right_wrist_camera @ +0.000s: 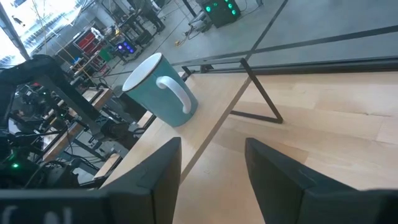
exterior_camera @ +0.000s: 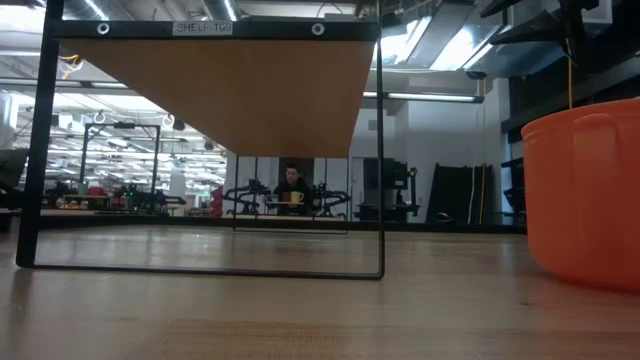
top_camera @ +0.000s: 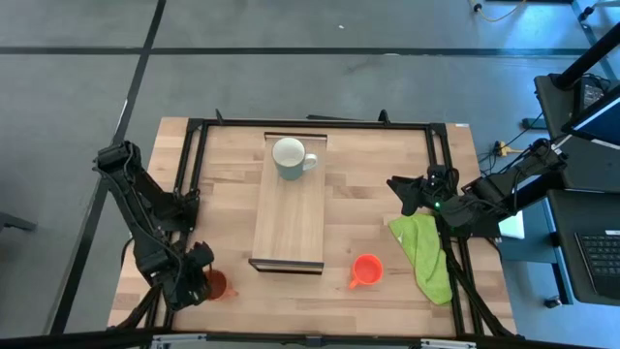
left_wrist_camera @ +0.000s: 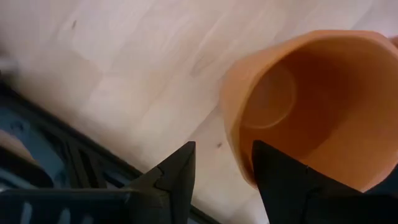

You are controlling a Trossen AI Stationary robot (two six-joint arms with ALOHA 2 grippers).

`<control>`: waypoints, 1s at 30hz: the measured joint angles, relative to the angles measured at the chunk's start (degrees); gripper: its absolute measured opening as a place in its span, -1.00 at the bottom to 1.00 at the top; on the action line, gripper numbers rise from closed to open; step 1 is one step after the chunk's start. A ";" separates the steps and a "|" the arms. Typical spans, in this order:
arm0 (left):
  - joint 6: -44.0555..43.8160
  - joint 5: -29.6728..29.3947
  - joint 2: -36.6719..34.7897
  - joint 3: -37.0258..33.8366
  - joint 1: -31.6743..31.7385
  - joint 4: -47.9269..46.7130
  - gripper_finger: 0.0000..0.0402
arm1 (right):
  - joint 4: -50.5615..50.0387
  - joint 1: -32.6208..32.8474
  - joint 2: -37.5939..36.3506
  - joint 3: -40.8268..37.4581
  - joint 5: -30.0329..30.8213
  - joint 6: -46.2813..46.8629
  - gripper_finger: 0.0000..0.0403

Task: Stack small to large cups/mugs on shelf
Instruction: Put the dark orange mug on the shelf

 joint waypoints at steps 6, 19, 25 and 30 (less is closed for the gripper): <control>-13.03 0.59 0.00 -0.09 -1.50 0.84 -0.25 | 0.00 0.00 0.00 0.00 0.00 0.00 -0.11; -21.19 1.09 0.00 -0.13 -0.19 1.12 -0.26 | -0.34 0.00 0.00 0.00 0.04 -0.01 -0.11; -21.08 1.10 0.02 -0.13 1.36 -0.51 -0.50 | -0.33 -0.01 0.00 0.00 0.04 -0.01 -0.11; -20.77 0.73 0.02 -0.13 1.57 -2.02 -0.84 | -0.33 0.00 0.00 0.00 0.04 -0.02 -0.11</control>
